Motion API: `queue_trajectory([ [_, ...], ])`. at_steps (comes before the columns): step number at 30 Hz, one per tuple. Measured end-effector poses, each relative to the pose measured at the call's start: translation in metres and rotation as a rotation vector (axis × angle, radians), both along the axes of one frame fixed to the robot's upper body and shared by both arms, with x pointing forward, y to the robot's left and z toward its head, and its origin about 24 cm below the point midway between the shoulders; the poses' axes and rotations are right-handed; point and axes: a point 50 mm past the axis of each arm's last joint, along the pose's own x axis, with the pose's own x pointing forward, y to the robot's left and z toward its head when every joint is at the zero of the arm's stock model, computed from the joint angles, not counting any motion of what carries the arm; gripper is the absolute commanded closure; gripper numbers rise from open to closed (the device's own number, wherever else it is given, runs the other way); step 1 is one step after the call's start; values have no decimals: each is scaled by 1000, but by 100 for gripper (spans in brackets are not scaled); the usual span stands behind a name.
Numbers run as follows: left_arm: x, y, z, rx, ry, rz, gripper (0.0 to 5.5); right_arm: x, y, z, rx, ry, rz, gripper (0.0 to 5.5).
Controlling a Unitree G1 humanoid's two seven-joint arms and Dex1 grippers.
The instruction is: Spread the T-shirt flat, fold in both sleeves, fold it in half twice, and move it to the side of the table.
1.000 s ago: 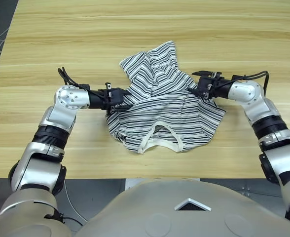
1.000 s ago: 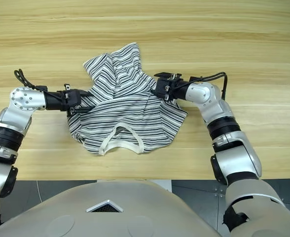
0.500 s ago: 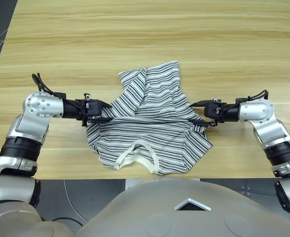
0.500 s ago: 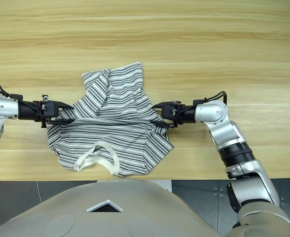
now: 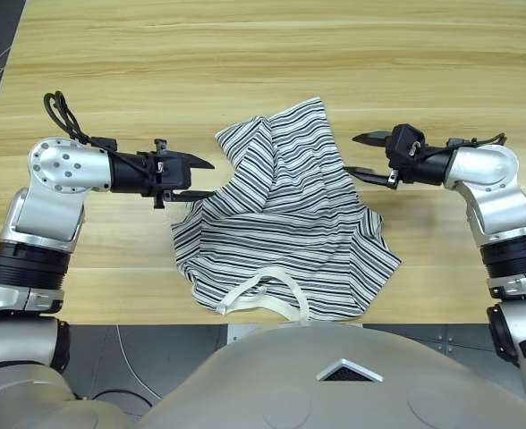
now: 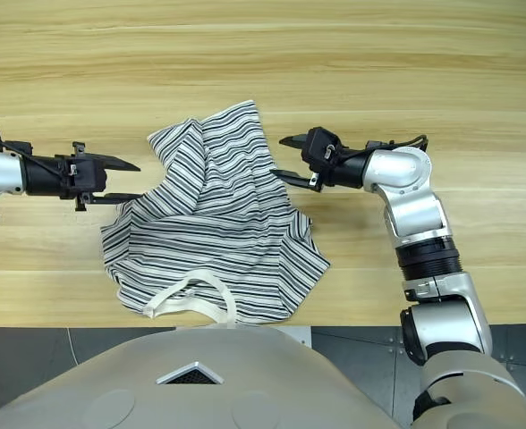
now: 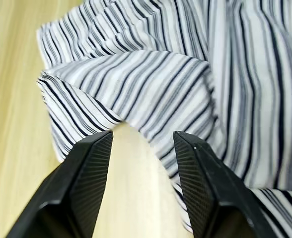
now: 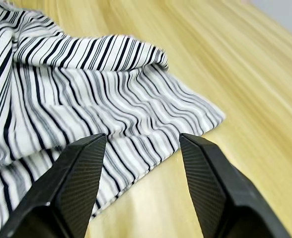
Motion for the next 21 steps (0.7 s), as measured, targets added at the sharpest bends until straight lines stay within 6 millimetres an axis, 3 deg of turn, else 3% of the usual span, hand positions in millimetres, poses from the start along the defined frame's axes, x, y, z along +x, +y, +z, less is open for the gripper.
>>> queue_trajectory([
  [4,24,-33,-20,-76,-48,60,323,16,25,-8,20,-3,3,279],
  [10,37,-54,-46,-84,-14,91,323,41,52,-24,-18,-6,-12,279],
  [13,45,-50,-56,-43,-28,127,323,51,62,-31,-61,-13,-30,279],
  [15,49,-43,-59,-34,-38,155,323,56,63,-44,-178,-24,-61,279],
  [21,54,-31,-64,4,-67,186,323,71,63,-42,-401,-204,-82,279],
])
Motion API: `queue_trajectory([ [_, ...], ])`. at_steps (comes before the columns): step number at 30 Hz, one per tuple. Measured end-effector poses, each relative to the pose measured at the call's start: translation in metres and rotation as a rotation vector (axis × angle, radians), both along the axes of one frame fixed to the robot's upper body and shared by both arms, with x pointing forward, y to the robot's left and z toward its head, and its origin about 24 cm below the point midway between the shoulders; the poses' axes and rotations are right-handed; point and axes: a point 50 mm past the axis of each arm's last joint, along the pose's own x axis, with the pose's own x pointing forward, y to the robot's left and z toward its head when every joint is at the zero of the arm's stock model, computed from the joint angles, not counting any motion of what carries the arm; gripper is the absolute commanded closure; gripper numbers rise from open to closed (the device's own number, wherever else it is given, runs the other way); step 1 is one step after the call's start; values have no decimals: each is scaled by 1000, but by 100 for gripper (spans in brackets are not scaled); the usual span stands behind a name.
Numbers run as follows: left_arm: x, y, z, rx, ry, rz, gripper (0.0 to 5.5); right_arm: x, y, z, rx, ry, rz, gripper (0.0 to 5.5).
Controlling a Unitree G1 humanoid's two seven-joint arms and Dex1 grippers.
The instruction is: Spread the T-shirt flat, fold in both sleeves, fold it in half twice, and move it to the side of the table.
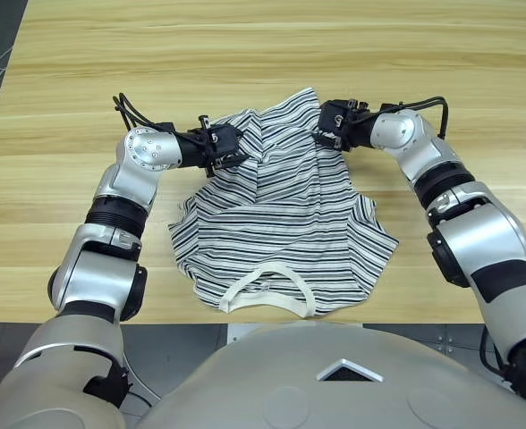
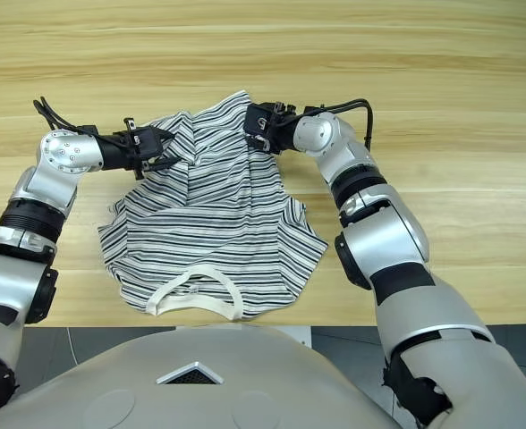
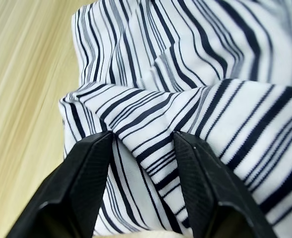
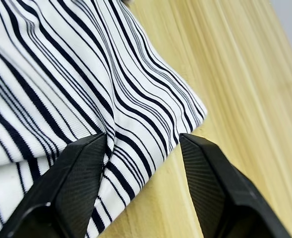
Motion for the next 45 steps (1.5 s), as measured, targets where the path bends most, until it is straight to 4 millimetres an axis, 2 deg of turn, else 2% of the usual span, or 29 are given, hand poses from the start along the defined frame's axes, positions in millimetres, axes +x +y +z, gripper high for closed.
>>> queue_trajectory([
  [5,1,13,-3,32,-19,29,323,3,-17,0,-83,-30,-21,279],
  [11,0,40,2,70,-24,101,323,3,-43,-1,-118,-34,-66,279],
  [17,3,83,7,154,-54,336,323,3,-69,1,-139,-36,-130,279],
  [21,3,107,7,238,-82,492,323,2,-73,1,-137,-35,-145,279],
  [23,3,109,7,236,-85,512,323,2,-74,1,-134,-36,-147,279],
  [25,5,104,7,198,-81,492,323,1,-75,2,-109,-54,-142,279],
  [28,12,79,11,109,-96,397,323,-1,-69,2,-50,-111,-132,279],
  [32,20,61,27,69,-181,294,323,1,-61,4,-78,-228,-122,279],
  [37,19,32,48,1,-282,171,323,30,-58,43,-187,-431,-149,279],
  [41,11,-5,53,-62,-286,55,323,33,-59,51,-170,-476,-153,279],
  [43,5,-12,50,-69,-270,45,323,32,-58,58,-111,-481,-124,279],
  [45,1,-14,49,-70,-262,44,323,28,-55,67,39,-437,-73,279],
])
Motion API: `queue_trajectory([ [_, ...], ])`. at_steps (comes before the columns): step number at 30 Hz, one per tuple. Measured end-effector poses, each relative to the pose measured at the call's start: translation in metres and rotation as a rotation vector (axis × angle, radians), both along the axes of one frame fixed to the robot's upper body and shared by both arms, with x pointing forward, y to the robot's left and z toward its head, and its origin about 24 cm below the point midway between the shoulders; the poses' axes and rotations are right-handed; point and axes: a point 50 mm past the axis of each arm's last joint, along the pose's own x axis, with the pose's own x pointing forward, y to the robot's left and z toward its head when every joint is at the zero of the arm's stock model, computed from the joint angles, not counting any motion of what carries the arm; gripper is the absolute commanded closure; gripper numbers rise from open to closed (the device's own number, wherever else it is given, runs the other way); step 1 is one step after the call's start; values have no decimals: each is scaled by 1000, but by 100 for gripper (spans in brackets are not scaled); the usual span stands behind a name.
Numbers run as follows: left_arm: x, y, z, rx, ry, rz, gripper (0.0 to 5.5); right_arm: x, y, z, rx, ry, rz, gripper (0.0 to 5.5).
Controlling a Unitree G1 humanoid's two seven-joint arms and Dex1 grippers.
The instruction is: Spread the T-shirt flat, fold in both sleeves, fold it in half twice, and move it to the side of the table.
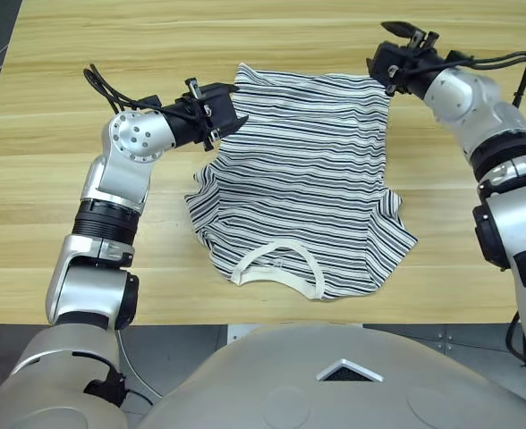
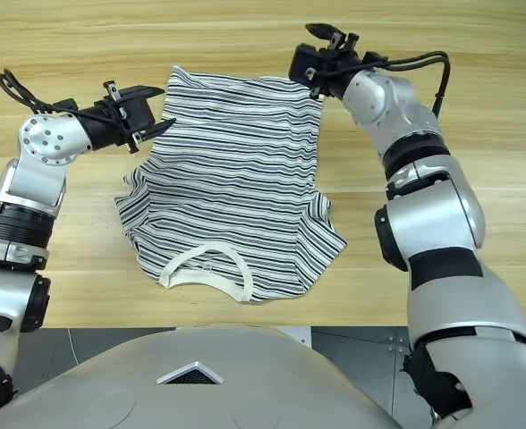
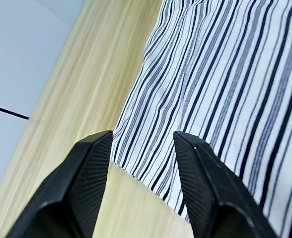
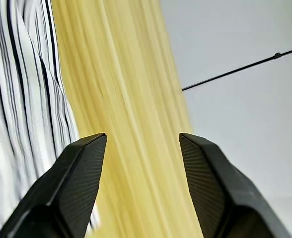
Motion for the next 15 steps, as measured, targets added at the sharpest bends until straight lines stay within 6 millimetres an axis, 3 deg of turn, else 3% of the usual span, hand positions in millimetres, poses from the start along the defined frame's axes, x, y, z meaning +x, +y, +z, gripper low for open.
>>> queue_trajectory([
  [2,0,-1,1,-1,-1,4,323,-12,3,-4,149,106,72,279],
  [5,1,0,0,0,3,12,323,-45,8,-17,402,334,187,279],
  [8,1,2,-2,0,8,24,323,-75,-2,-19,546,475,251,279],
  [11,4,6,-4,0,11,53,323,-111,-16,-12,623,610,312,279],
  [15,12,14,2,-13,-16,115,323,-164,-11,4,546,773,431,279],
])
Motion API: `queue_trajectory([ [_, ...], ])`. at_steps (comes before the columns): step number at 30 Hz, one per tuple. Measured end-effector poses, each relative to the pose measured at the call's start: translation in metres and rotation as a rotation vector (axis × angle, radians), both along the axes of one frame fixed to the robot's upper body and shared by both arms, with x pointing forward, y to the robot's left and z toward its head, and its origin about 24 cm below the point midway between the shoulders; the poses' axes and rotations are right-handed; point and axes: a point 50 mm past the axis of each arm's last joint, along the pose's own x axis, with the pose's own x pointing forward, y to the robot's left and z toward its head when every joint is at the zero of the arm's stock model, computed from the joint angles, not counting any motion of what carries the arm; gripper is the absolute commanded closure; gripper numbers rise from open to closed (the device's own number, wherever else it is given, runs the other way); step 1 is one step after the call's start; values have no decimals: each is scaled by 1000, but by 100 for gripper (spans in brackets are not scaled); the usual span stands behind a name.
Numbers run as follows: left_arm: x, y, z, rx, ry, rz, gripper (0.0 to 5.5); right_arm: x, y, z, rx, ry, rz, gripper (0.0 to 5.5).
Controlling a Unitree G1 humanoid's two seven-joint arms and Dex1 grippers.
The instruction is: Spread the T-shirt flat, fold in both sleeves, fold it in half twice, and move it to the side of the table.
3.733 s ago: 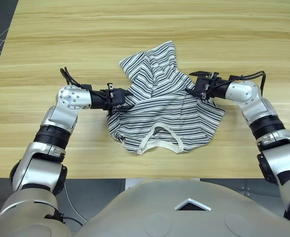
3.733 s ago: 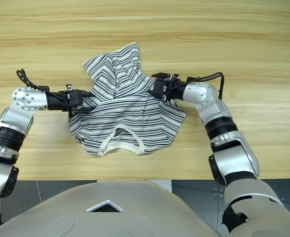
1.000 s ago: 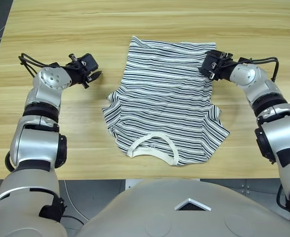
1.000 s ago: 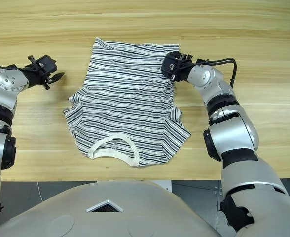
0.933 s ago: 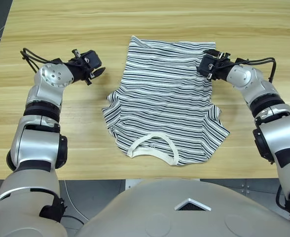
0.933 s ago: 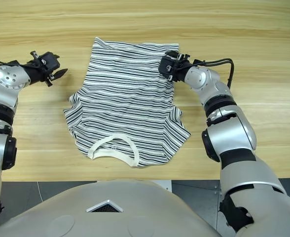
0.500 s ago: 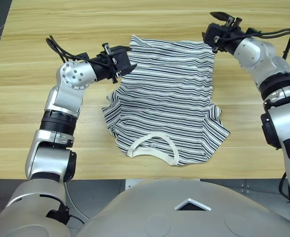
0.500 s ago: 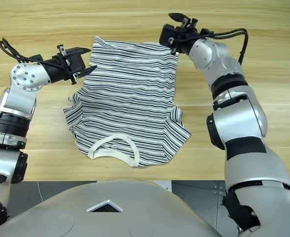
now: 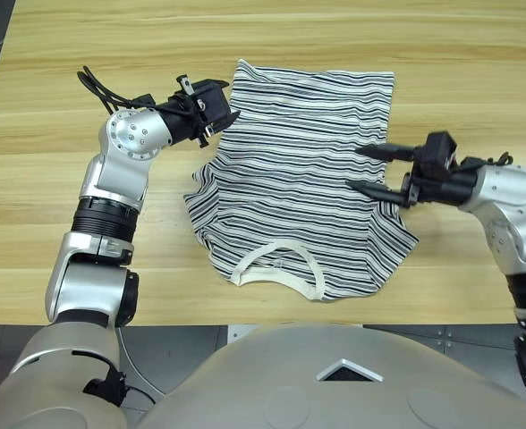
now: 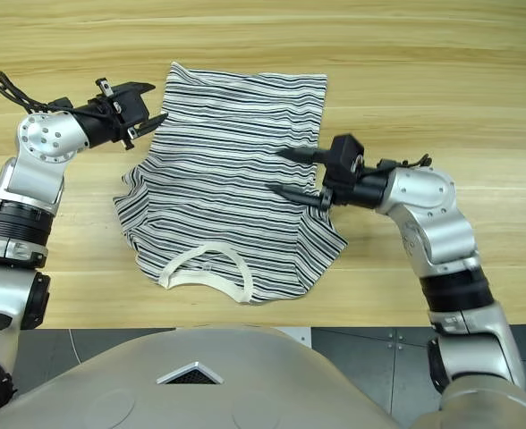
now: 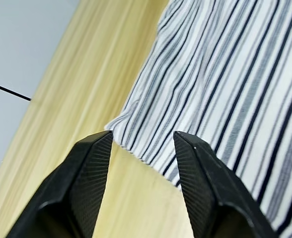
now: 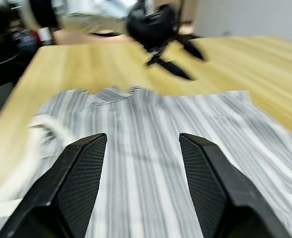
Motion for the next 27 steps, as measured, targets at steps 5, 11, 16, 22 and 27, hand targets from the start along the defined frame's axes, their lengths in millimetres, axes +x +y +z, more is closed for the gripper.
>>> queue_trajectory([
  [5,3,6,8,0,-23,30,323,-19,-4,-27,-208,43,-27,279],
  [11,2,9,14,-3,-32,33,323,-28,-7,-57,-467,-105,16,279],
  [16,1,9,17,0,-38,23,323,-30,-16,-53,-567,-226,118,279],
  [22,1,10,18,1,-31,29,323,-41,-37,-41,-679,-203,223,279],
  [27,1,13,20,12,-30,33,323,-47,-37,-40,-679,-193,242,279],
])
